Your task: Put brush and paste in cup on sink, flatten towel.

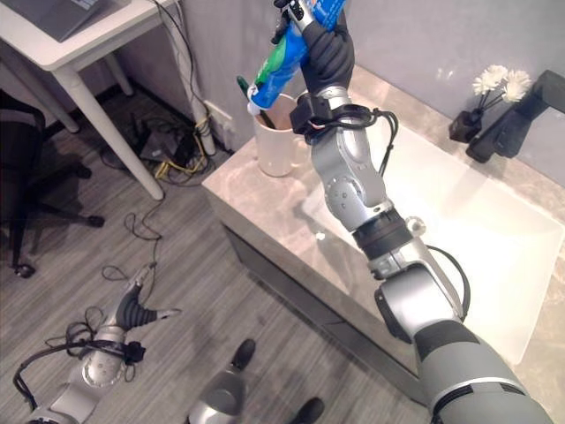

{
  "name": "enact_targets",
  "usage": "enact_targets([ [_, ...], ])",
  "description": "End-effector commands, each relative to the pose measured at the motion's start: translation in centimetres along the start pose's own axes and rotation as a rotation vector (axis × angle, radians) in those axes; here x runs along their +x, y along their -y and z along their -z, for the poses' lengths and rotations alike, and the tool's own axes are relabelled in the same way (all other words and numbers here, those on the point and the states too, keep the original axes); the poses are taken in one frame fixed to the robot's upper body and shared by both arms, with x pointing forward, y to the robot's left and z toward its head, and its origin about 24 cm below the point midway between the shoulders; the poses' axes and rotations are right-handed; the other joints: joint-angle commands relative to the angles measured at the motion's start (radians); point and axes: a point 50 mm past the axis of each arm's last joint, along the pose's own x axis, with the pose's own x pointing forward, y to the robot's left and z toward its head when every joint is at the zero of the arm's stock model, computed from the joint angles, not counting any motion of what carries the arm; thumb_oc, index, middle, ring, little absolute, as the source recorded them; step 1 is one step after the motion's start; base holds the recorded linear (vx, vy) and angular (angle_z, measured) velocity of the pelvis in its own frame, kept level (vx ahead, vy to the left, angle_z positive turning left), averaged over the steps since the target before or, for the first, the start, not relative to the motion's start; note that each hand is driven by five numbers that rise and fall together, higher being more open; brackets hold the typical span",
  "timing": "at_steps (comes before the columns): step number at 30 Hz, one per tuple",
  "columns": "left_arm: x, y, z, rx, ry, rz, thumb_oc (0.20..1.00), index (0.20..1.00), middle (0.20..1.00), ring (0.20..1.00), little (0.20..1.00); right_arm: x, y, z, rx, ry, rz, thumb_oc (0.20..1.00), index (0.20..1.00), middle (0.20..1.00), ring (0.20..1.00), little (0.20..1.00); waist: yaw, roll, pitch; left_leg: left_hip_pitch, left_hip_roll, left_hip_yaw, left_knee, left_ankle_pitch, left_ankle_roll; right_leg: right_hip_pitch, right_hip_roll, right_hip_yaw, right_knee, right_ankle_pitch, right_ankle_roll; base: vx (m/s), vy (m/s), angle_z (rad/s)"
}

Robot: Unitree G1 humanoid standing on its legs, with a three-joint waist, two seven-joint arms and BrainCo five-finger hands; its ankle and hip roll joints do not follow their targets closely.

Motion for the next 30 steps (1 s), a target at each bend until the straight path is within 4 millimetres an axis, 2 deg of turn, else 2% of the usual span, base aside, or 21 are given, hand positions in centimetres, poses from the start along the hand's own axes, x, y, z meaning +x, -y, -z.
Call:
enact_targets([
  [1, 0.3, -0.9, -0.4, 0.018, 0.046, -0.008, 1.000, 1.000, 1.000, 1.000, 1.000, 1.2, -2.1, -4.0, -0.073, 0.151, -0.151, 0.200, 0.200, 0.200, 0.200, 0.200, 0.006, -0.036, -0.020, -0.029, -0.045, 0.007, -0.036, 0.033, 0.058, 0.044, -0.096, 0.008, 0.026, 0.128, 0.063, 0.00, 0.000, 0.00],
  [11, 0.2, -0.8, -0.6, 0.010, 0.051, -0.011, 1.000, 1.000, 1.000, 1.000, 1.000, 0.5, -2.0, -3.7, -0.245, 0.128, -0.237, 0.200, 0.200, 0.200, 0.200, 0.200, 0.004, -0.040, -0.016, -0.028, -0.045, 0.007, -0.036, 0.033, 0.059, 0.041, -0.095, 0.007, 0.029, 0.124, 0.062, 0.01, 0.001, 0.04],
  [20, 0.3, -0.6, -0.7, 0.000, 0.053, -0.006, 1.000, 1.000, 1.000, 1.000, 1.000, 0.3, -2.0, -3.4, -0.275, 0.119, -0.250, 0.200, 0.200, 0.200, 0.200, 0.200, 0.000, -0.039, -0.018, -0.031, -0.045, 0.001, -0.036, 0.034, 0.058, 0.045, -0.096, -0.002, 0.026, 0.124, 0.062, 0.00, 0.000, 0.00],
  [30, 0.3, -0.5, -0.9, 0.003, 0.059, -0.003, 1.000, 1.000, 1.000, 1.000, 1.000, -0.4, -1.4, -2.2, -0.333, 0.068, -0.263, 0.200, 0.200, 0.200, 0.200, 0.200, -0.003, -0.037, -0.017, -0.034, -0.046, -0.002, -0.036, 0.034, 0.060, 0.044, -0.095, -0.007, 0.024, 0.128, 0.063, 0.00, 0.000, 0.00],
])
